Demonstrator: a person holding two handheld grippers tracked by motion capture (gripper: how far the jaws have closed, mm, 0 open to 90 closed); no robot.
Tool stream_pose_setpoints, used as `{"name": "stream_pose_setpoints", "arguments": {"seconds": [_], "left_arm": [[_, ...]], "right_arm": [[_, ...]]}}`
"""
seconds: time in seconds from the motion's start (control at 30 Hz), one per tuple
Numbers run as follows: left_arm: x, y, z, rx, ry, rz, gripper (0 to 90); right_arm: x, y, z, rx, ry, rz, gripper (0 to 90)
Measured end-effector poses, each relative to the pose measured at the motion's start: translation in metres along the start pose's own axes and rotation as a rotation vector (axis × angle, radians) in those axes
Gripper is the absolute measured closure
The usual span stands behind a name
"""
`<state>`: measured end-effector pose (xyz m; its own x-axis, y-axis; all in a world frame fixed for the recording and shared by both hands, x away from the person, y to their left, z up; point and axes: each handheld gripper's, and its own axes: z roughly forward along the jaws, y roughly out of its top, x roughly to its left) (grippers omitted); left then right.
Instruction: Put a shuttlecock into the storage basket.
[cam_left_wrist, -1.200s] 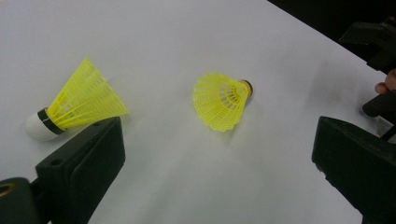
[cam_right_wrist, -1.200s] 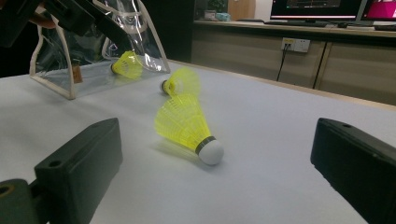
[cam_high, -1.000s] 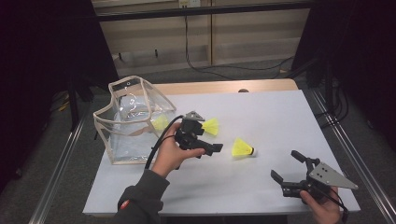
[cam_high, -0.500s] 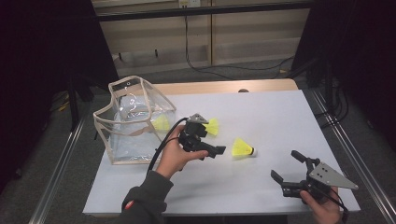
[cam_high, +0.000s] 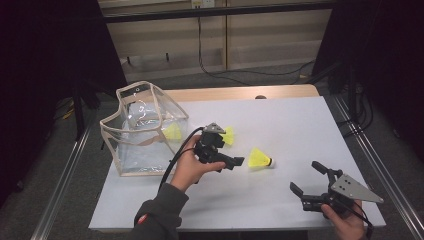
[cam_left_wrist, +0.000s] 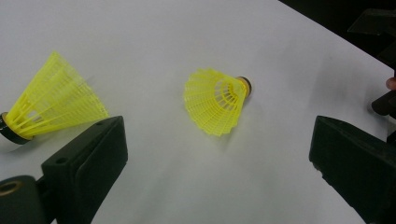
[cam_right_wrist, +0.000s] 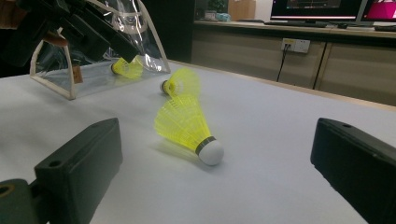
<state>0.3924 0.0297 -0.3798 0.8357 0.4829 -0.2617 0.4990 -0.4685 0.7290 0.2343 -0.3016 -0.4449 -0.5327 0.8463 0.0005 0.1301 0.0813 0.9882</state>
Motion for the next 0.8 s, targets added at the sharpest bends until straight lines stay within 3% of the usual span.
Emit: {"name": "stream_pose_setpoints", "arguments": {"seconds": [0.8], "left_arm": [[-0.001,-0.002,0.016,0.003,0.001,0.007,5.7]], "right_arm": [[0.0,0.0,0.0,-0.002,-0.003,0.002,2.0]]}}
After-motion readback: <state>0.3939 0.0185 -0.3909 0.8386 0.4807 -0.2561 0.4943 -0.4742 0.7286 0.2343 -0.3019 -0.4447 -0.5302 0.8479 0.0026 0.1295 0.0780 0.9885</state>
